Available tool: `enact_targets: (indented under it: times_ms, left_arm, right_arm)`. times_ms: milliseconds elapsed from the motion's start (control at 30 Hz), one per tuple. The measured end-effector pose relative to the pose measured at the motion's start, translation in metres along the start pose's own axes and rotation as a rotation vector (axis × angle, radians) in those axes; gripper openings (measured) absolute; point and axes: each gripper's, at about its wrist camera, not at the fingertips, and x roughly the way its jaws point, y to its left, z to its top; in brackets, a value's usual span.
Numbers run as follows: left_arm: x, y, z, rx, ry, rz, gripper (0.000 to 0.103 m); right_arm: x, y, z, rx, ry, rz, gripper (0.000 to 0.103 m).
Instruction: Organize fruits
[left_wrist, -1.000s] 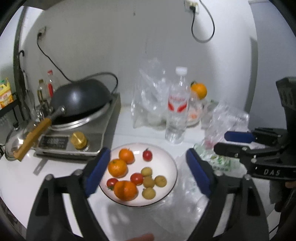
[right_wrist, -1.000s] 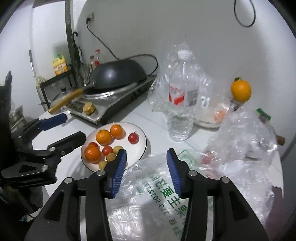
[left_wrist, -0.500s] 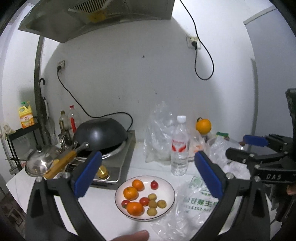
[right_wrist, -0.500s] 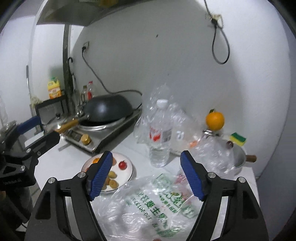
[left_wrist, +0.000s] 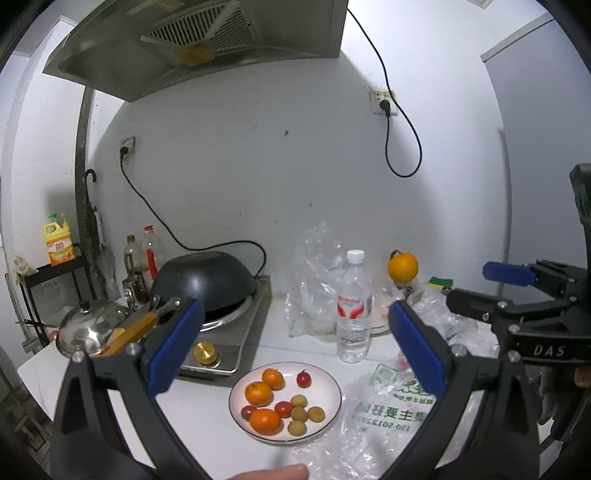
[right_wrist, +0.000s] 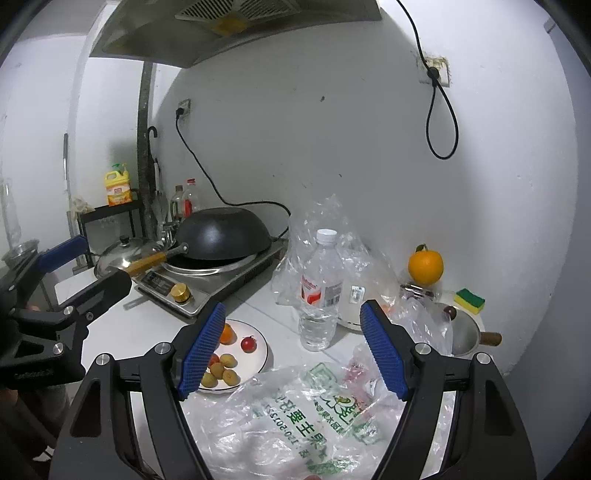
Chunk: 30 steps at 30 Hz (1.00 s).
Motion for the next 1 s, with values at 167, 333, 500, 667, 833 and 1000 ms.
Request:
enact_targets:
  times_ms: [167,333,500,667,833,1000]
  left_arm:
    - [0.001,-0.004,0.001,0.006,-0.004,0.005,0.101]
    - [0.003,-0.007,0.002,0.006,-0.007,0.001,0.101]
    - [0.005,-0.01,0.002,0.006,-0.004,-0.006,0.101]
    - [0.007,-0.01,0.002,-0.007,-0.003,-0.01,0.101]
    - [0.011,-0.009,0.001,-0.022,0.011,-0.023,0.101]
    - [0.016,-0.011,-0.002,-0.027,0.023,-0.016,0.101]
  right_arm:
    - [0.0,-0.002,0.001,0.003,-0.009,0.004,0.079]
    - [-0.001,-0.005,0.0,0.006,-0.012,0.001,0.079]
    - [0.0,-0.007,-0.001,0.013,-0.011,0.005,0.079]
    - [0.001,-0.01,-0.003,0.01,-0.008,0.011,0.079]
    - [-0.001,-0.011,-0.004,0.014,-0.016,0.01,0.079]
    - [0.003,-0.014,-0.005,0.02,-0.002,0.008,0.079]
